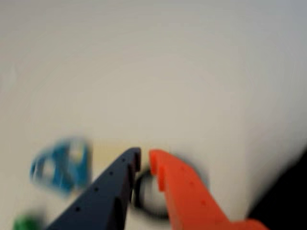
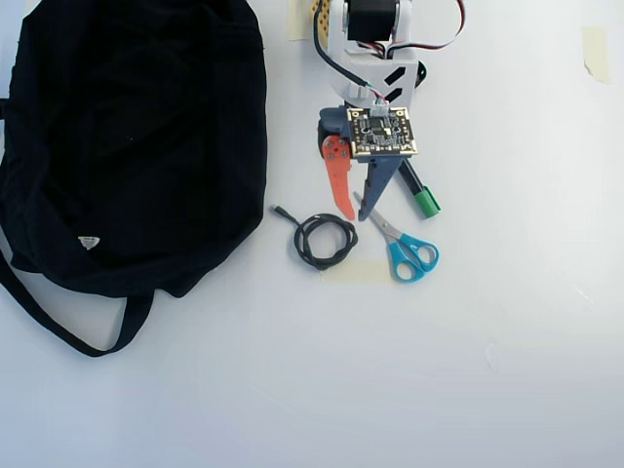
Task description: Put the bike light into the black bag
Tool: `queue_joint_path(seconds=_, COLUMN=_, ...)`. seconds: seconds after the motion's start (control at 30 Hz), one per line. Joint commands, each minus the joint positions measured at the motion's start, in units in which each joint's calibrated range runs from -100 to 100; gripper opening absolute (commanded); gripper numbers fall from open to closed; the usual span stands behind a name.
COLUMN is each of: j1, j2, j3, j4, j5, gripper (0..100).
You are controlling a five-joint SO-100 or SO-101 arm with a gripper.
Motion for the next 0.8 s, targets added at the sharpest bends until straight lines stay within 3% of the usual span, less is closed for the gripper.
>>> queue_joint_path(seconds=0.0, j1=-0.15, j2=-1.86, j3=-8.13, j4=21.40, j5=0.11, gripper=2)
queue_joint_path(seconds=0.27, j1=-0.45, j2=-1.78, j3=-9.93, j4=38.97, j5=0.11, gripper=2)
queue_joint_path(seconds=0.77, j1=-4.63, j2=-1.95, j3=-9.57, j4=42.76, j5=0.16, gripper=2)
